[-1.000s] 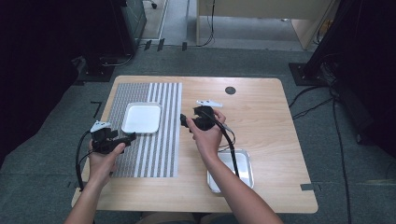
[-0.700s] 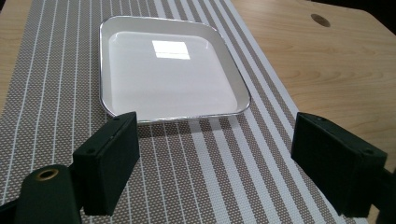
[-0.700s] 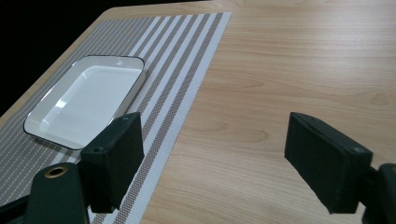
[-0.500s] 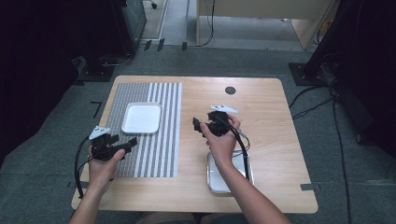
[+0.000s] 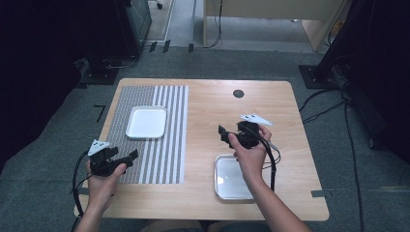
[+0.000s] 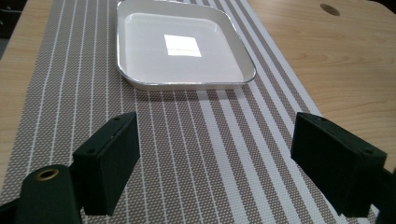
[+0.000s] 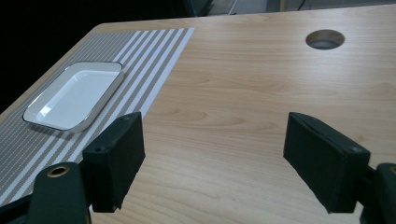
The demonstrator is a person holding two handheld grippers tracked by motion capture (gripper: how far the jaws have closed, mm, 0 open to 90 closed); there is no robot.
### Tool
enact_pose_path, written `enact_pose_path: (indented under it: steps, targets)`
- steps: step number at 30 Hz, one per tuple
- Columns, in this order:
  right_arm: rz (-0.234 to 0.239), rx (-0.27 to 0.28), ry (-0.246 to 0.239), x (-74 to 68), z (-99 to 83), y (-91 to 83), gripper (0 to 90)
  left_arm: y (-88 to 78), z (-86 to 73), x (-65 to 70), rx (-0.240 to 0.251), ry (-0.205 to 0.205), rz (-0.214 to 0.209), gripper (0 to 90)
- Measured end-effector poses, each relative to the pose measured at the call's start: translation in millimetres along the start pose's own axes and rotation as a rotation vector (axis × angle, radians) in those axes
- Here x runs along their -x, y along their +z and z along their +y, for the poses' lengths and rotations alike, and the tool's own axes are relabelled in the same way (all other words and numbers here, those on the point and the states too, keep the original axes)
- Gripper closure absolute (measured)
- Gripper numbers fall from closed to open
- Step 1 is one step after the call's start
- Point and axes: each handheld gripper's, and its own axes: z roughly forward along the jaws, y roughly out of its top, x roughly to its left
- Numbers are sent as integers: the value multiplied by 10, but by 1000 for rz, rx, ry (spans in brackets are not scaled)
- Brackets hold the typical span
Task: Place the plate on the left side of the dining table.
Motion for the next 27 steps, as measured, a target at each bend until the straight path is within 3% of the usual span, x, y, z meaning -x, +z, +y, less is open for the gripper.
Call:
enact_pose_path:
  steps: [9, 16, 22, 27]
  targets:
    - [-51, 31, 2, 281, -75, -308, 216, -103, -86, -86, 17, -23, 35, 155]
    - [-68, 33, 23, 457, -162, -441, 218, -160, -156, -151, 24, -39, 52, 156]
    - [-115, 35, 5, 567, -252, -562, 218, -217, -252, -277, 24, -65, 79, 157]
    - [-130, 39, 14, 683, -339, -675, 218, -257, -320, -358, 20, -63, 95, 159]
